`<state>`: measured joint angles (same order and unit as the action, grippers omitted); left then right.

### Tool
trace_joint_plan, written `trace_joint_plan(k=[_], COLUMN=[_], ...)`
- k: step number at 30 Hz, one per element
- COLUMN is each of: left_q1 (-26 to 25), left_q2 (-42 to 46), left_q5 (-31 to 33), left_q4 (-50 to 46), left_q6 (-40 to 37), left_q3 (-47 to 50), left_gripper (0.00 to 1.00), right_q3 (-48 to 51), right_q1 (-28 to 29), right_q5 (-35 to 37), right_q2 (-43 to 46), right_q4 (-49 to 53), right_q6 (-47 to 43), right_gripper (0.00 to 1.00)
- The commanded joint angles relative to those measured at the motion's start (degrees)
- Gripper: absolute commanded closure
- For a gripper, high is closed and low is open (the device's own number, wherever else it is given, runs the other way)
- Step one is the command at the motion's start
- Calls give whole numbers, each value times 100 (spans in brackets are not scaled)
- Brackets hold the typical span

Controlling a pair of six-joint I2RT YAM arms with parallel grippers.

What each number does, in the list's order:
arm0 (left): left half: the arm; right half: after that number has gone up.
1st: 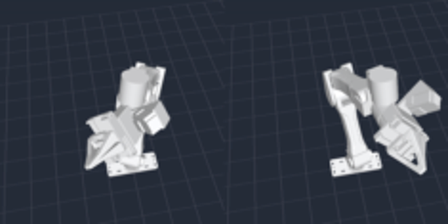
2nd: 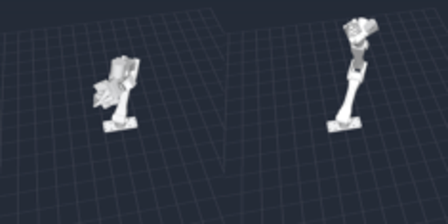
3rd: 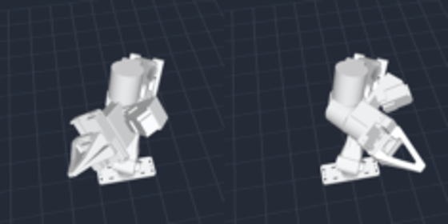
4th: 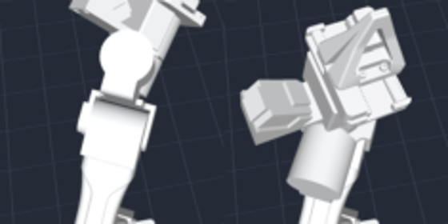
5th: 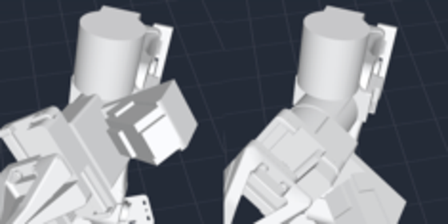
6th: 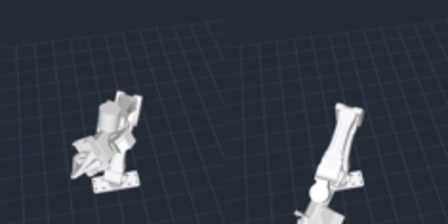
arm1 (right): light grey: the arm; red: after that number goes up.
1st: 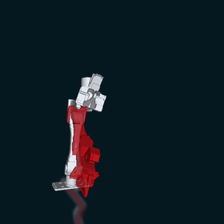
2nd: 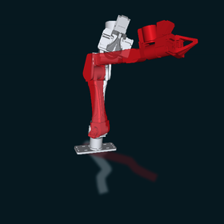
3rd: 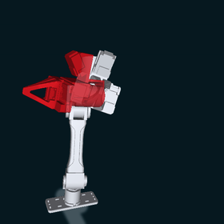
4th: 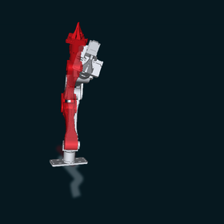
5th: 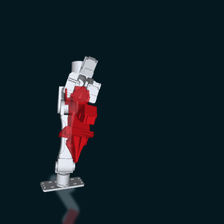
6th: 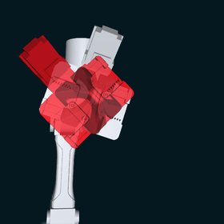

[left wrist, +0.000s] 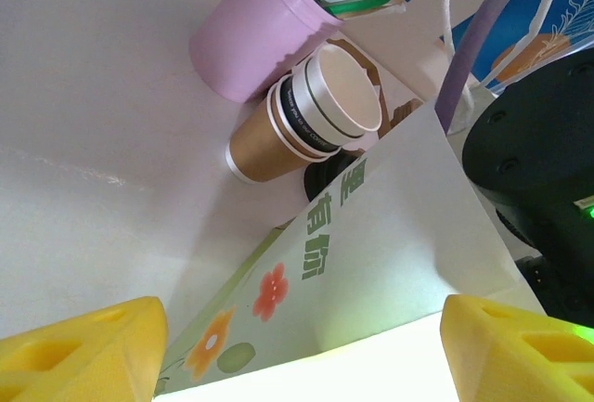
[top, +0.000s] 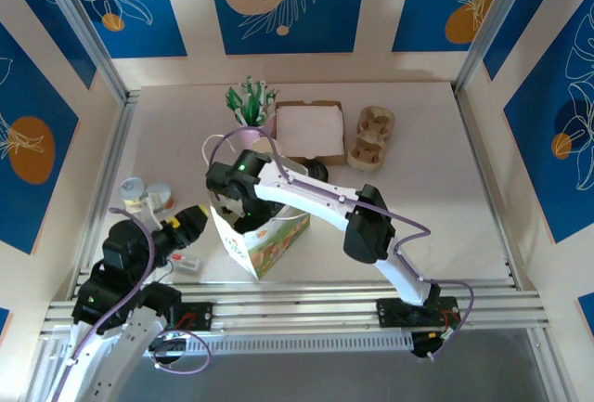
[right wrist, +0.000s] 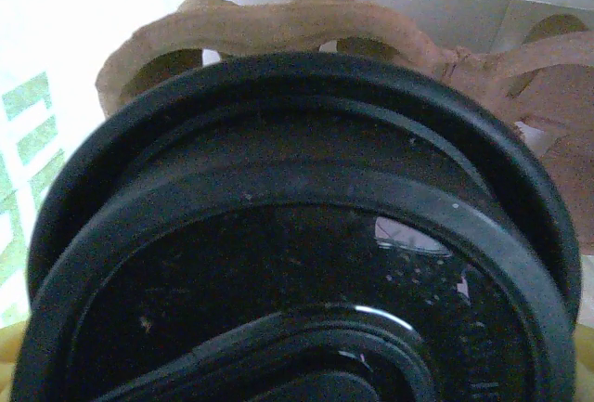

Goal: Pack the takeout coffee

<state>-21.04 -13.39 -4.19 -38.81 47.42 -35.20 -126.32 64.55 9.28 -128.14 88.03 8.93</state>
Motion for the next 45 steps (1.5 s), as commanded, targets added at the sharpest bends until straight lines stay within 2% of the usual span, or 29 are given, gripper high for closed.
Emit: trace_joint_plan(k=[1, 27, 39, 45], left_q1=[-32, -33, -32, -32], left_q2=[106, 209, -198, -322], left_q5=[119, 238, 928, 1005], left_q4=[-107, -101, -534, -491], left_q6=[-131, -210, -1102, -1095], left_q3=[8, 60, -558, -497], left_gripper=[23, 23, 23, 24], right_q3=[-16, 544, 690, 869], right_q1=[94, 272, 263, 280], right_q5=[21, -27, 63, 72], right_q2=[-126, 59, 149, 122], right_q4=[163, -250, -211, -324], right_q6=[134, 520, 483, 544], right_gripper=[22, 24, 24, 24])
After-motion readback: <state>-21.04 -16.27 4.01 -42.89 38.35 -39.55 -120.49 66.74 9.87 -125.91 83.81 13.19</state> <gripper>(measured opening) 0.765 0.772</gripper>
